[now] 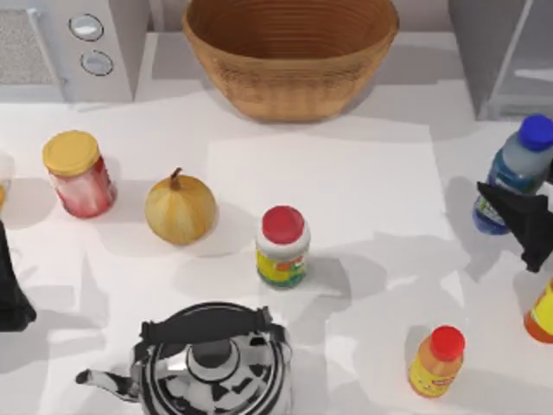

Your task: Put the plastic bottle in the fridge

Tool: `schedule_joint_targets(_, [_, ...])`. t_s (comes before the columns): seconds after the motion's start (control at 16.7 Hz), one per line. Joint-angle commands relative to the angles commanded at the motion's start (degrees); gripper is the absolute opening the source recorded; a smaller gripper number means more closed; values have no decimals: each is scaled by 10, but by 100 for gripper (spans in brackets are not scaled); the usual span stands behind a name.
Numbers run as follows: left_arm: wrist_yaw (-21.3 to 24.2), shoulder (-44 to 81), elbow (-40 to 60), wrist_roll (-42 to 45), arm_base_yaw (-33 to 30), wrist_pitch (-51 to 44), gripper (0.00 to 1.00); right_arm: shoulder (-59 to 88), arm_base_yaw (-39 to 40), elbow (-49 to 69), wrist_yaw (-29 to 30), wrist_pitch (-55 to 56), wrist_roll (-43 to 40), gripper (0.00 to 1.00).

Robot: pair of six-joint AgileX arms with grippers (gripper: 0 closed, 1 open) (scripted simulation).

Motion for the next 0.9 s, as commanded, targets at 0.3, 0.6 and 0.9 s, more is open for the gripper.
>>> schedule_joint_targets(0.3, [0, 0, 0, 0, 0, 0, 100, -1, -27, -9, -9, -35, -6, 1])
schedule_joint_targets(0.6, [0, 0, 0, 0, 0, 0, 100, -20, -20, -13, -4, -45, -1, 1])
schedule_joint_targets(0.9, [0, 0, 0, 0, 0, 0, 100, -172, -7, -47, 40, -87, 24, 1])
